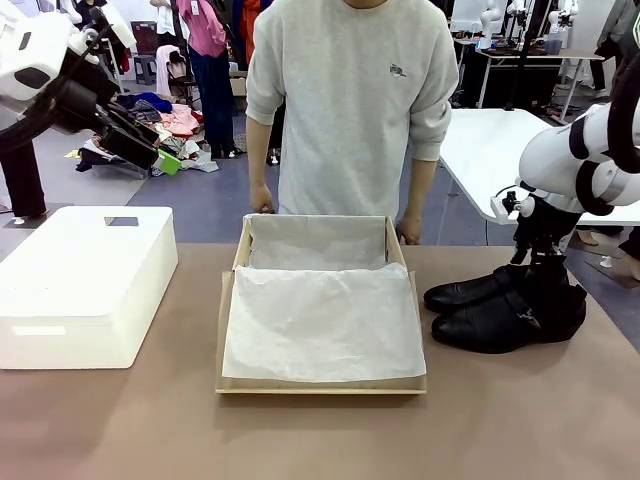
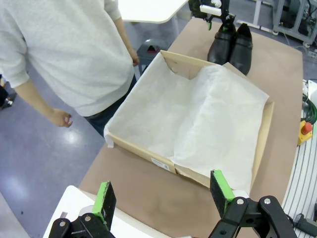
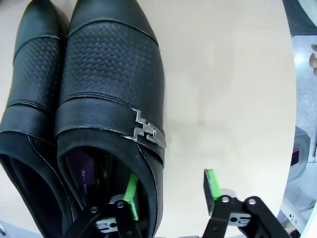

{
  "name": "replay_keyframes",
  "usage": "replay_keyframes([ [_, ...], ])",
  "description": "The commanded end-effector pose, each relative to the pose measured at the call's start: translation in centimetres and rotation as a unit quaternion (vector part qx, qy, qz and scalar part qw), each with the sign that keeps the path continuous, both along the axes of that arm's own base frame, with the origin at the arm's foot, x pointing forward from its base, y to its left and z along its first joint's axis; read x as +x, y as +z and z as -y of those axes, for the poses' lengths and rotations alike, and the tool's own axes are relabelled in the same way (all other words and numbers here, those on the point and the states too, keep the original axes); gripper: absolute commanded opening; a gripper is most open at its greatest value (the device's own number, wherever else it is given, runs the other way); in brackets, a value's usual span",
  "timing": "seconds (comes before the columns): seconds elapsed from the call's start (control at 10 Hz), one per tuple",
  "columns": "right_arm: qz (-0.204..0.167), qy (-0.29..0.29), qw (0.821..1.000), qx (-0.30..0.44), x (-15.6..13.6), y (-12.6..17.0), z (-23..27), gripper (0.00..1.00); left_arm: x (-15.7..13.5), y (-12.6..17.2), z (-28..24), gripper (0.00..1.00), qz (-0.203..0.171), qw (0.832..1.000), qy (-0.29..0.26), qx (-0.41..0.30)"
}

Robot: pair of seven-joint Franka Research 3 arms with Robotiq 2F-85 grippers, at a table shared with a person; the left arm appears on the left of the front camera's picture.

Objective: Pack the shoes into the box.
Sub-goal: Place one shoe of the Shoes into the Shoes Box.

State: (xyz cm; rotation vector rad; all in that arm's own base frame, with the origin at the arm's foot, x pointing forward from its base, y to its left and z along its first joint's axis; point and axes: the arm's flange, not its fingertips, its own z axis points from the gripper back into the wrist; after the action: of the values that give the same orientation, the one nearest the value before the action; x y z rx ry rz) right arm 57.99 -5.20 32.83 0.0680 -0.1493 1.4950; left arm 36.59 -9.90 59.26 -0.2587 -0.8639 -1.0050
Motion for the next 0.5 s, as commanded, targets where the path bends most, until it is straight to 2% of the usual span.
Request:
replay_keyframes([
  [0.0,-0.013,-0.013,1.0,0.002,0.6,0.5,-0.02,0.13,0.18,-0.05,-0.15,1.0,0.001,1.0,-0.01,-0.003],
  [0.1,-0.015,-0.013,1.0,0.002,0.62,0.55,-0.03,0.0,0.18,-0.05,-0.15,1.0,0.001,1.0,-0.01,-0.003],
  [0.4,-0.016,-0.016,1.0,0.002,0.66,0.61,0.02,0.0,0.18,-0.05,-0.15,1.0,0.001,1.0,-0.01,-0.003],
])
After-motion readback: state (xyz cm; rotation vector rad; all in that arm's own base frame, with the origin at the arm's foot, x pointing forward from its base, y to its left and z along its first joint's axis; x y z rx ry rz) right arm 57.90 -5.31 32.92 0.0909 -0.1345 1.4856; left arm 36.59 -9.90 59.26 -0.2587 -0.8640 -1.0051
